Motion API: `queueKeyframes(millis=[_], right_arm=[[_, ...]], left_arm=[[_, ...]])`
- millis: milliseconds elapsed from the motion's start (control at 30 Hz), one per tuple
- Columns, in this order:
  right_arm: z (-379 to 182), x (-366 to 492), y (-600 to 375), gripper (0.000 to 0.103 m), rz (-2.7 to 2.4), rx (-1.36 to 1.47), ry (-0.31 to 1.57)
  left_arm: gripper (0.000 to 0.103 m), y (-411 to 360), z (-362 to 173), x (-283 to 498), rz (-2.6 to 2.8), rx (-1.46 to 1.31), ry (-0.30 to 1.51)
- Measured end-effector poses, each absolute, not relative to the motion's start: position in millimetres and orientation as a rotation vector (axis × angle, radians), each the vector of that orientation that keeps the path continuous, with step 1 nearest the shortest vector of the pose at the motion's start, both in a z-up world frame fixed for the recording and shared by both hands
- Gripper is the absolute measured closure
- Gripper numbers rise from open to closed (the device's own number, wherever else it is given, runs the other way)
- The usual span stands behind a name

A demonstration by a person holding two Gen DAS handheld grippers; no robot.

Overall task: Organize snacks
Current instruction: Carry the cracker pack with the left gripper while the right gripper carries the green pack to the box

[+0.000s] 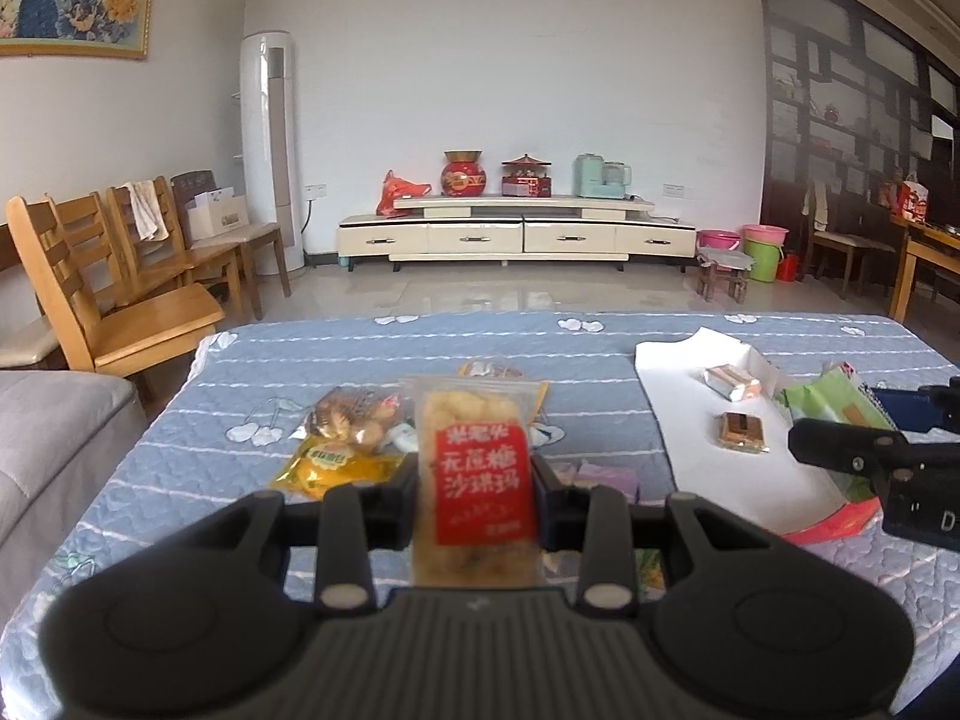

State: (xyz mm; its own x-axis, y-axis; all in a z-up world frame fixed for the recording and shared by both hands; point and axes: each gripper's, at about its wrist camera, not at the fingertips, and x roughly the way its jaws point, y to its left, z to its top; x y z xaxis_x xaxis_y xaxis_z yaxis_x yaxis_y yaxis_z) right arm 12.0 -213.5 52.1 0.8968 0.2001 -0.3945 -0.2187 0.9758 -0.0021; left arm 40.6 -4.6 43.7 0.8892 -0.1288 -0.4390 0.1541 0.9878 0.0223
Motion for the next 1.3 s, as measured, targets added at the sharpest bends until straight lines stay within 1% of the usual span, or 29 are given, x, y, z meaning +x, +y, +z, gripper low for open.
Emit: queueKeyframes(millis=[633,1300], right_arm=[[48.4,17.0,-242.5,0.041,0.125,-0.014,0.403],[33.4,28.5,-291.8,0.041,-0.034,0.057,0.424]], left_arm=[[0.069,-38.0,41.7,48.0,-0.235,0.073,0.483],[0.069,-106.2,41.4,76.9,-0.375,0.121,0.476]])
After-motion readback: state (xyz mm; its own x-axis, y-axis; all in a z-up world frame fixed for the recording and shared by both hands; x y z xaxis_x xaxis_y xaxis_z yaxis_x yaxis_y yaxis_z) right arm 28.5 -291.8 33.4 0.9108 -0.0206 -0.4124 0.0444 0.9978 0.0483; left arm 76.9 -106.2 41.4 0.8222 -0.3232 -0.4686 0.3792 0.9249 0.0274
